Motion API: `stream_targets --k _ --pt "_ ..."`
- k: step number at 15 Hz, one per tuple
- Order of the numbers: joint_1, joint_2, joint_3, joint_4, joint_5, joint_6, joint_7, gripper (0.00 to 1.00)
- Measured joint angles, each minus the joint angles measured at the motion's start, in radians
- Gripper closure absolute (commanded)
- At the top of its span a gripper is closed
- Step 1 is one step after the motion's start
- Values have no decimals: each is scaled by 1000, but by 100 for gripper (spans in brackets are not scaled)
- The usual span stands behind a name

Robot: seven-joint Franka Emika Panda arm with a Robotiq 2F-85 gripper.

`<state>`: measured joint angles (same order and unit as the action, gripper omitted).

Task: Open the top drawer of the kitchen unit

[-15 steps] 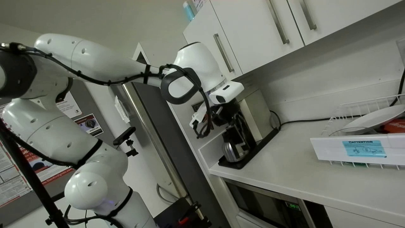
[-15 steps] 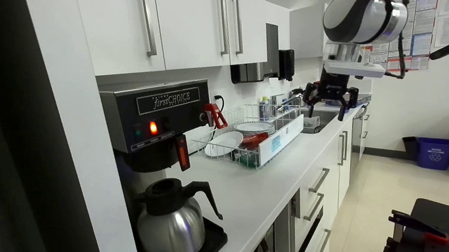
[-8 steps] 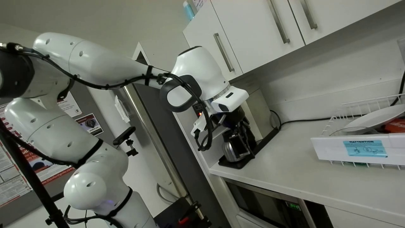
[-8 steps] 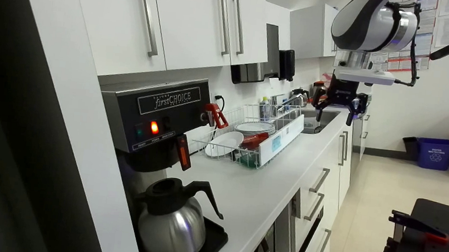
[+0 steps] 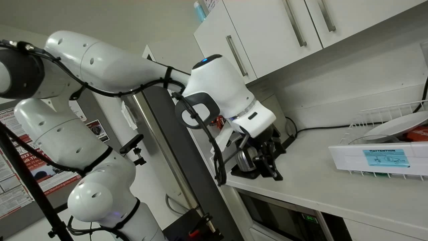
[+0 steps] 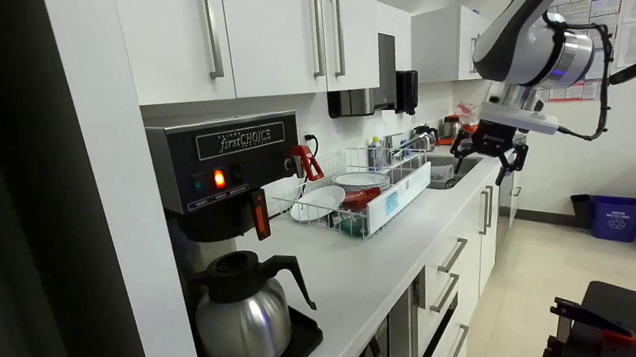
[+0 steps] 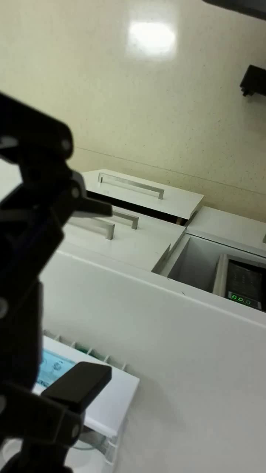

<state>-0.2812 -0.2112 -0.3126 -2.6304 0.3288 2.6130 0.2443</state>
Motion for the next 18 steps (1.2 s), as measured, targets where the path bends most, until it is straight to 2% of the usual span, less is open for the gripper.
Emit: stream_targets --k 5,9,11,12,18 --pt "-6 240 -170 120 422 46 -319 0" --pt "-79 465 -186 274 731 27 -557 0" --pt "-111 566 -170 327 752 26 -586 0" --pt "-122 578 -158 332 750 26 -586 0" --pt "-144 555 -129 332 755 39 -591 0"
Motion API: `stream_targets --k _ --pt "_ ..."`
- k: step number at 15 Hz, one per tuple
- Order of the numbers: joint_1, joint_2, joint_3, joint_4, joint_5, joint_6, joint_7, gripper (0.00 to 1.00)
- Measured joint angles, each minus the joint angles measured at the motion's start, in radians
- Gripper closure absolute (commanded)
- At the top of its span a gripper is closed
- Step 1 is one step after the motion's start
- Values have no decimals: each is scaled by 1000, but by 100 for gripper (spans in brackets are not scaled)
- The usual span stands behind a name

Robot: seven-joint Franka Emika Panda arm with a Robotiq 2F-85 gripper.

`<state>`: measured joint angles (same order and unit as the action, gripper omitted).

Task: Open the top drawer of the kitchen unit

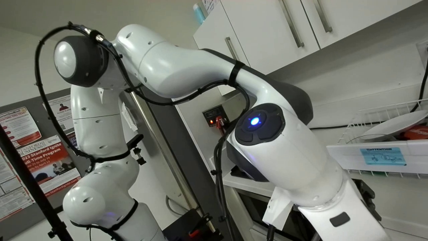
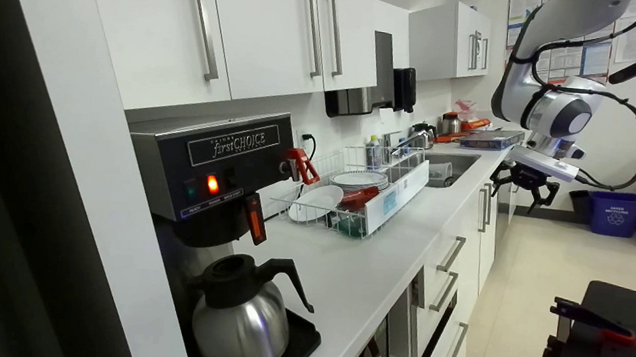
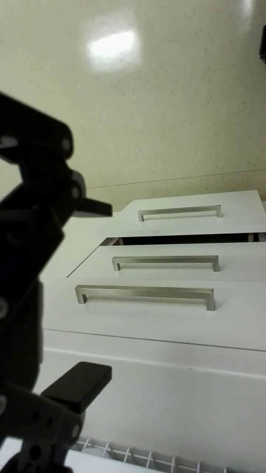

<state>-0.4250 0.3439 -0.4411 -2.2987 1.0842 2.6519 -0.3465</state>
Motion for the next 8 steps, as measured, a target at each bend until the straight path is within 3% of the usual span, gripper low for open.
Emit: stream_targets --k 2,4,6,8 --pt "-22 22 23 8 89 6 -68 0" --pt "-70 69 62 28 257 -9 -217 0" --pt "-126 139 91 63 421 -75 -346 0" --pt "-184 235 90 116 527 -195 -393 0"
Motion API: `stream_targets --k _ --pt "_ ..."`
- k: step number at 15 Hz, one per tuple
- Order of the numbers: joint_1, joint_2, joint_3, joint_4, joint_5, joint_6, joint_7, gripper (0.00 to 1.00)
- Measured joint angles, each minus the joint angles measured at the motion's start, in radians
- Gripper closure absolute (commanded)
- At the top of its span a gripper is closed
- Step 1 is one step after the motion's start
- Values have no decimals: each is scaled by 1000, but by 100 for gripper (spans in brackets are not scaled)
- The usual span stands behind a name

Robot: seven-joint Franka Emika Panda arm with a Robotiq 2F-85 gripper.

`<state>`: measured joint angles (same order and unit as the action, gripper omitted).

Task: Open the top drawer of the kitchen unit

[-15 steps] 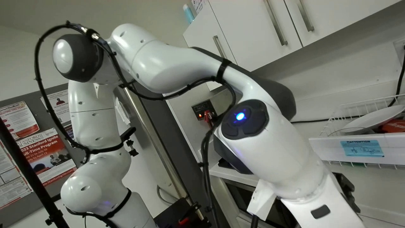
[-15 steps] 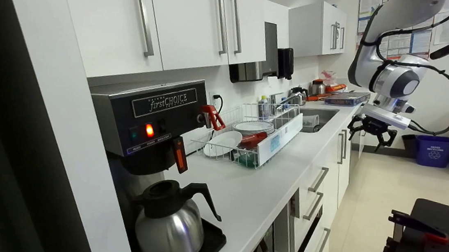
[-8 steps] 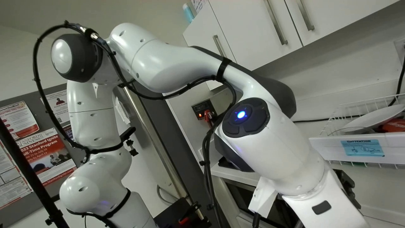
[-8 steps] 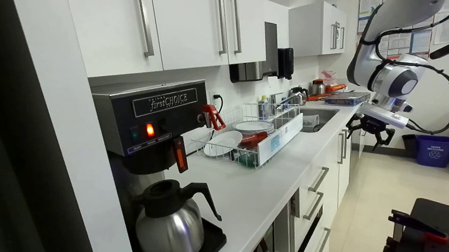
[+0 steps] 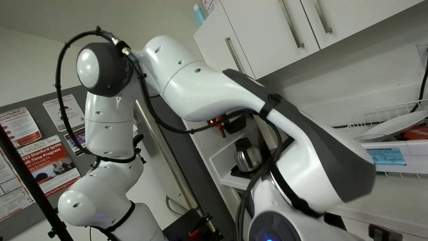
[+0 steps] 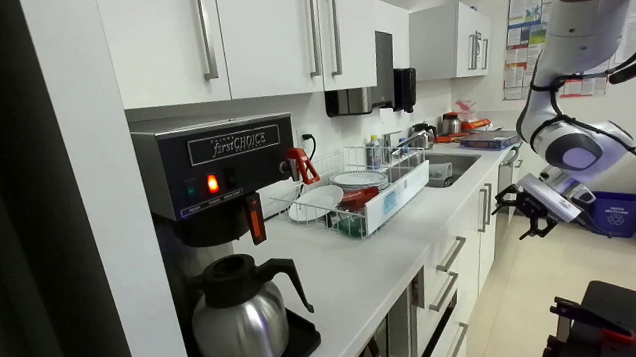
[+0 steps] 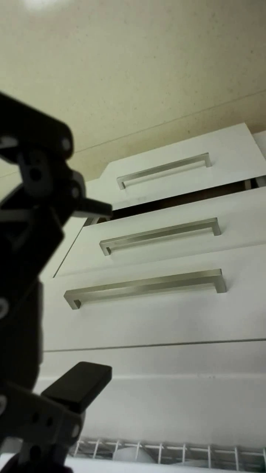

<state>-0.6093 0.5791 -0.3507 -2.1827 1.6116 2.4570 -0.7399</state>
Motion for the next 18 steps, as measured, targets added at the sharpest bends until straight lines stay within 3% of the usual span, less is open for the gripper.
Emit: stream_targets --k 4,7,10,14,18 --pt "-124 224 -6 154 45 -220 75 0" --pt "-157 315 -6 239 45 -259 123 0" --pt "-153 324 -5 254 45 -259 137 0" --pt "-151 334 1 253 200 -269 -99 0" --pt "-177 379 -1 257 259 -454 -315 0"
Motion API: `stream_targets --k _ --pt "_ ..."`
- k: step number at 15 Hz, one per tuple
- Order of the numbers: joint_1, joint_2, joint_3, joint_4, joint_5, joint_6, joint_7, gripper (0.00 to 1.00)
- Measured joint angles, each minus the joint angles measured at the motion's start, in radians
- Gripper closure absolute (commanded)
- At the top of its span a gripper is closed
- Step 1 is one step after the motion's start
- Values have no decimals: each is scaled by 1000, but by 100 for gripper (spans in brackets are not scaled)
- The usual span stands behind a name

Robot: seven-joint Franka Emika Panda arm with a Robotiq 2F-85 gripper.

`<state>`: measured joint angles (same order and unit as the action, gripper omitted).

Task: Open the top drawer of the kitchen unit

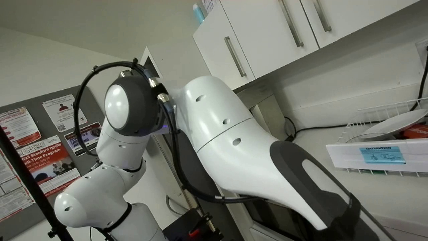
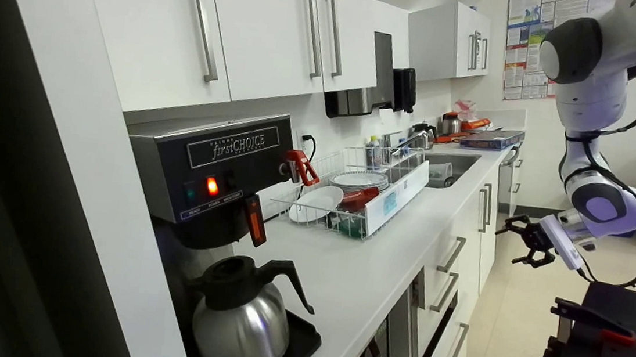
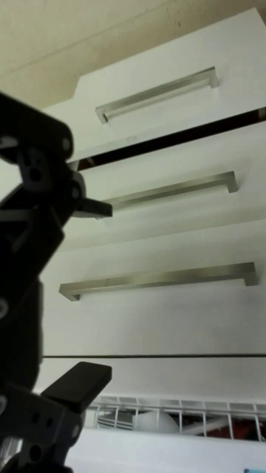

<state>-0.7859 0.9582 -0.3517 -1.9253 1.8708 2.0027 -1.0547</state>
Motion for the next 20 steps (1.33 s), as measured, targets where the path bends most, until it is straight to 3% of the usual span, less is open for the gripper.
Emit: stream_targets --k 4,12,17,20 --pt "-51 81 -1 54 -6 -210 -89 0" --pt "-62 117 1 99 0 -235 -110 0" --pt "-63 183 21 139 6 -348 -321 0" --pt "-63 242 43 191 38 -376 -376 0"
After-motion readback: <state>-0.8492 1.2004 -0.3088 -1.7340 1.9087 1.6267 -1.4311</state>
